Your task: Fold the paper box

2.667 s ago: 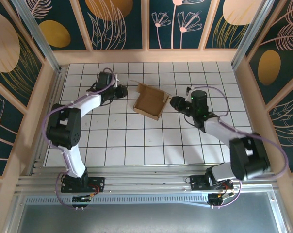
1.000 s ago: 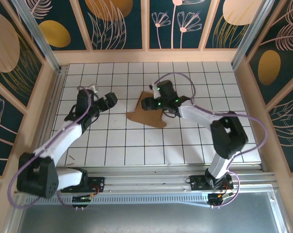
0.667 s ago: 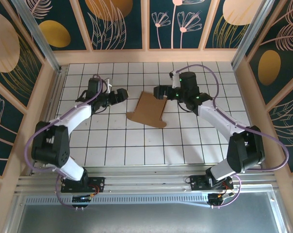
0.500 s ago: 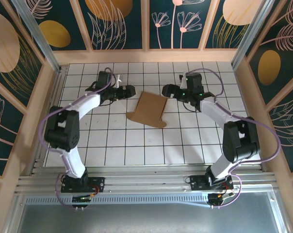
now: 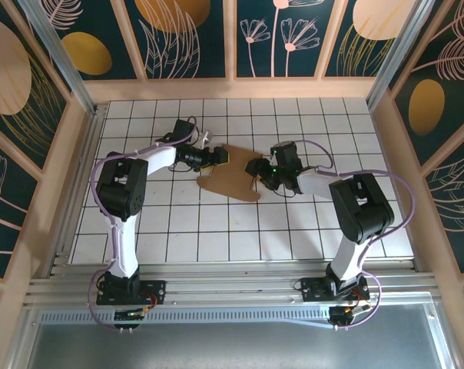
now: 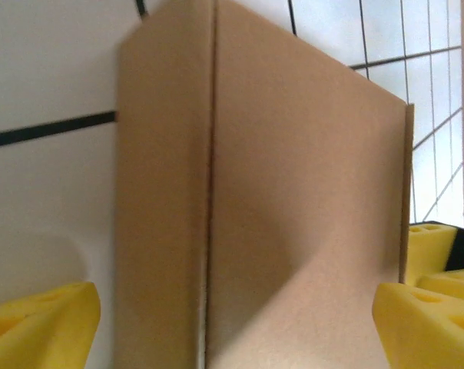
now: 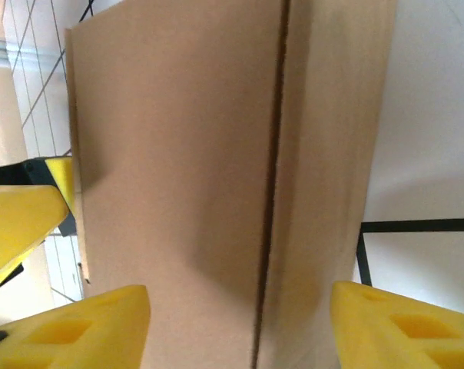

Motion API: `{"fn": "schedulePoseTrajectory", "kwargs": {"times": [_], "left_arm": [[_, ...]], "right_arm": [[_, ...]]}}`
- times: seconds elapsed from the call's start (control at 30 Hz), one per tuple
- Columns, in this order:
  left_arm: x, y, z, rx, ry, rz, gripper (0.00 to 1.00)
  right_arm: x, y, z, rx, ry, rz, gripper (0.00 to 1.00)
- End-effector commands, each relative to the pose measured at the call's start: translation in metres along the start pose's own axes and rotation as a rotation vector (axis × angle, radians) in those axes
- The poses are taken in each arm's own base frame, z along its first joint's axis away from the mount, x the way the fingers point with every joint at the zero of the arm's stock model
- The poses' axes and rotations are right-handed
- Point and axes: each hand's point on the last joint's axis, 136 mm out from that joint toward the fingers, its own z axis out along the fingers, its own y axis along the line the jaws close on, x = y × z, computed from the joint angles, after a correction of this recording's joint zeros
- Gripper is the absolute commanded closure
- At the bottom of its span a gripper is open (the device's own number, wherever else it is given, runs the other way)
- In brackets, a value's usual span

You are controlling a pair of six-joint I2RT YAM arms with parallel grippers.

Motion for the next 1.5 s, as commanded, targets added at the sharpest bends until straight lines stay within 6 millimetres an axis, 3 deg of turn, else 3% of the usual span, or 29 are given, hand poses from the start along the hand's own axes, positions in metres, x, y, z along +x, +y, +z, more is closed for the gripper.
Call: {"fn": "schedulePoseTrajectory", "kwargs": {"times": [0.0, 0.3, 0.6, 0.77, 0.9, 1.1, 1.3, 1.47], "left_arm": [[0.002, -0.007, 0.005, 0.056, 0.011, -0.011, 0.08], [-0.004, -0.019, -0.009, 0.061, -0.027, 0.007, 0.08], [-0.027, -0.044, -0.054, -0.016, -0.177, 0.062, 0.08], [-0.039, -0.041, -0.086, -0.063, -0.3, 0.009, 0.06], [-0.027, -0.016, -0.068, -0.097, -0.235, -0.054, 0.06], [-0.01, 0.001, -0.032, -0.003, -0.148, -0.17, 0.06], [-0.005, -0.018, -0.021, 0.096, -0.097, -0.128, 0.06], [0.005, -0.024, -0.007, 0.149, -0.038, -0.124, 0.06]], "right_arm": [[0.001, -0.002, 0.002, -0.039, -0.027, 0.031, 0.44], [-0.001, -0.02, -0.002, -0.017, -0.037, 0.015, 0.71], [-0.005, -0.018, -0.016, -0.089, -0.044, 0.005, 0.85], [-0.008, -0.006, -0.026, -0.194, -0.023, -0.023, 0.87], [-0.007, -0.007, -0.026, -0.215, 0.006, -0.03, 0.87], [-0.007, -0.019, -0.021, -0.194, 0.027, -0.008, 0.87], [-0.008, -0.054, -0.021, -0.132, 0.025, 0.066, 0.88], [-0.005, -0.057, -0.02, -0.141, 0.044, 0.061, 0.88]]}}
